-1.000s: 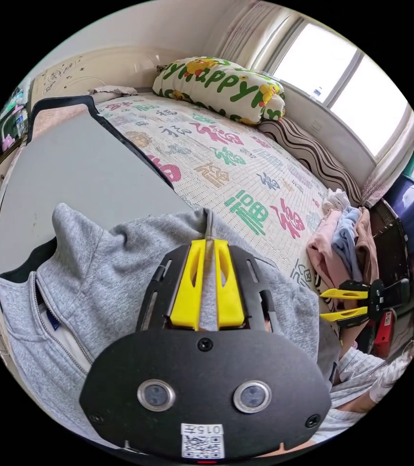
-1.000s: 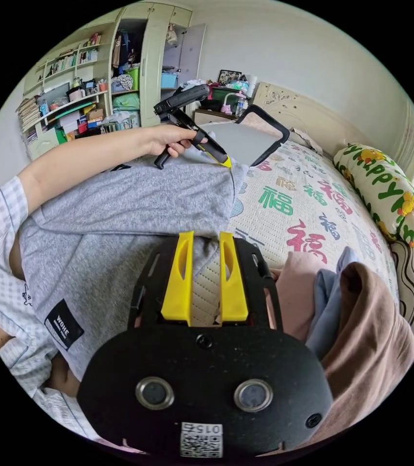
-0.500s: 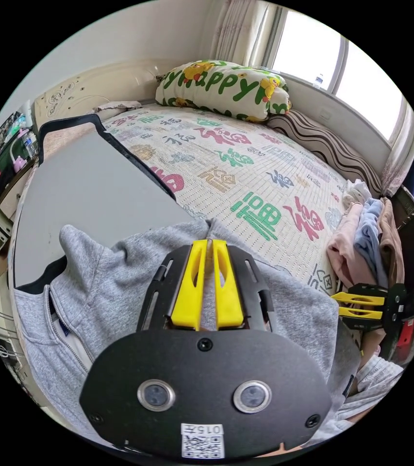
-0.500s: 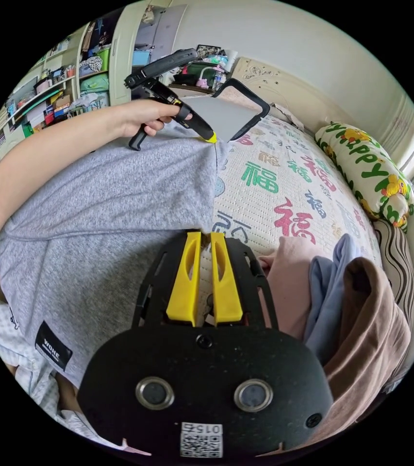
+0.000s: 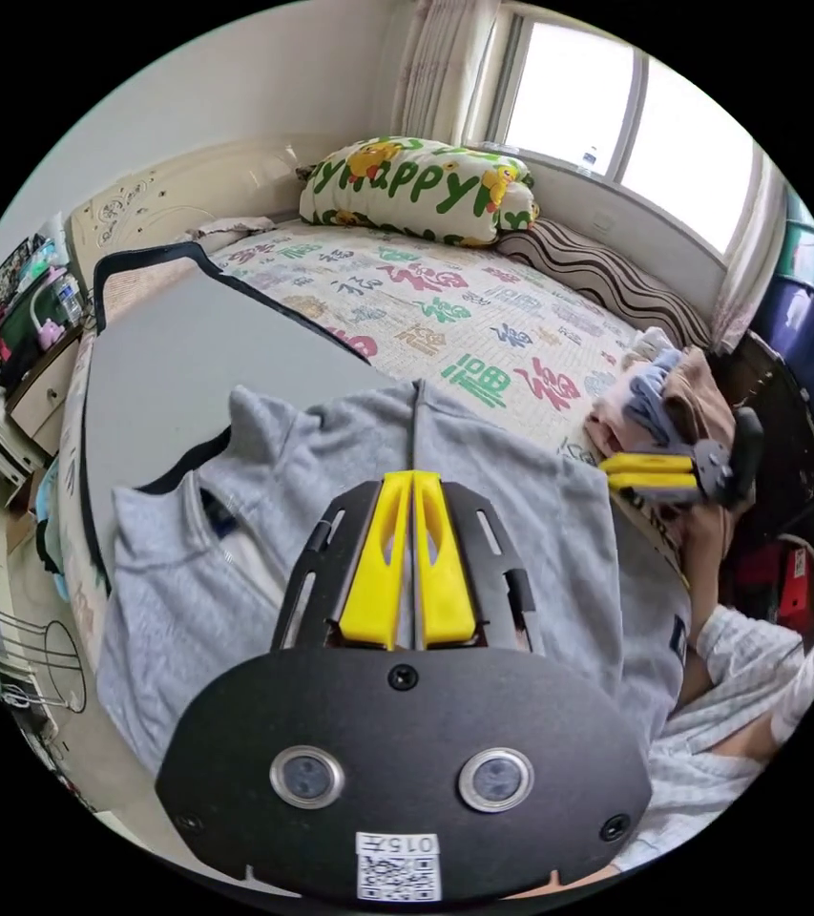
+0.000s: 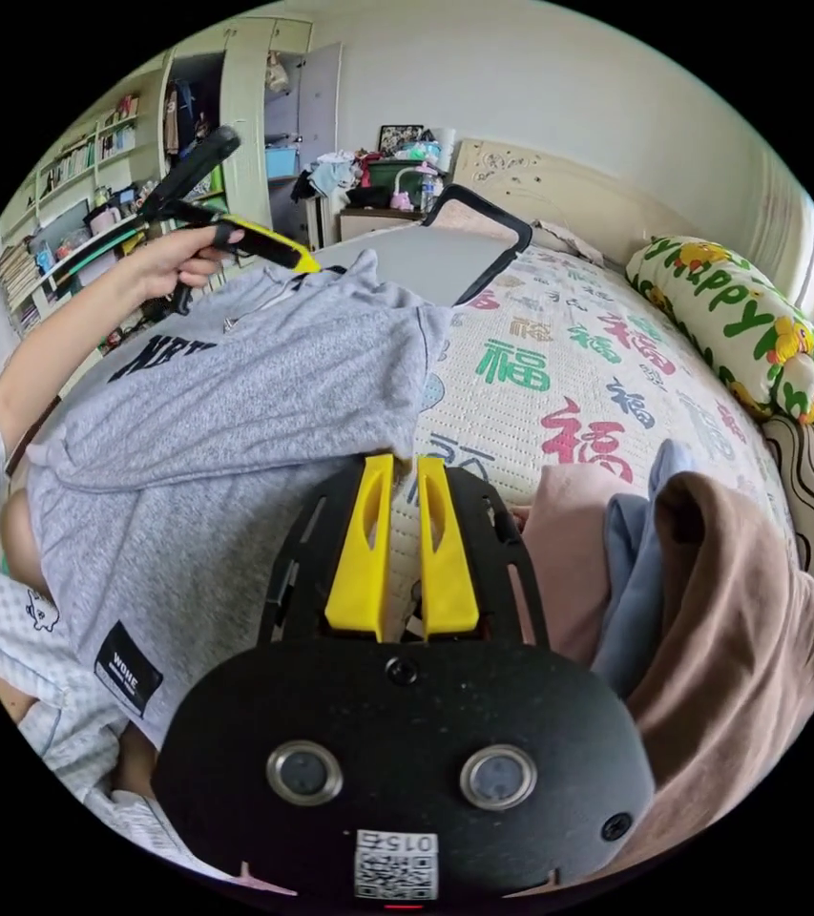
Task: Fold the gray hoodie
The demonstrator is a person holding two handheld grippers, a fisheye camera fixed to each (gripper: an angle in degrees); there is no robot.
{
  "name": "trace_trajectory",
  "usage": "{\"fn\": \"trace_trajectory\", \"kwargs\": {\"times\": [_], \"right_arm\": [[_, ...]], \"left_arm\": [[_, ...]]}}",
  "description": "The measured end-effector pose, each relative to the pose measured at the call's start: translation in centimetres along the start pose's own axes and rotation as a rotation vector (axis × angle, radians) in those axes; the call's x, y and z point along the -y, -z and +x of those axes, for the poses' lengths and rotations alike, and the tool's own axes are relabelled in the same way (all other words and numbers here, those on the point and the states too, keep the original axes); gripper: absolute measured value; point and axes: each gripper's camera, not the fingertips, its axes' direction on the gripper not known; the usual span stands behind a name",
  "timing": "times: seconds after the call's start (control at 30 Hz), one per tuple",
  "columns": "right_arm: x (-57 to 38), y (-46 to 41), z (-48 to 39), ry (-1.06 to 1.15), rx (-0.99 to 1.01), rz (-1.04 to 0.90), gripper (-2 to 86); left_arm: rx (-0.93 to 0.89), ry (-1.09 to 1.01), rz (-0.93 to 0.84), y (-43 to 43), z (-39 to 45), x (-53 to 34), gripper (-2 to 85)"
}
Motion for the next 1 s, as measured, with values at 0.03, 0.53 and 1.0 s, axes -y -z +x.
{"fn": "trace_trajectory", "kwargs": {"times": [0.03,0.53,1.0], "right_arm": [[-0.5,0.8,0.0,-0.016,-0.005,0.053,5.1],[-3.7,7.6,-30.6,0.68,0.35,0.014,5.3],[-6.1,0.3,-42.9,0.636,0.097,-0.05,7.3]], "left_arm": [[-0.036,-0.013,0.011,2.3,0.6,-2.9,-0.4],[-0.014,-0.203,-0.115,13.3,12.6,-25.3,3.4],[0.107,-0.264,-0.124,14.4,17.1,-29.8,6.6]]}}
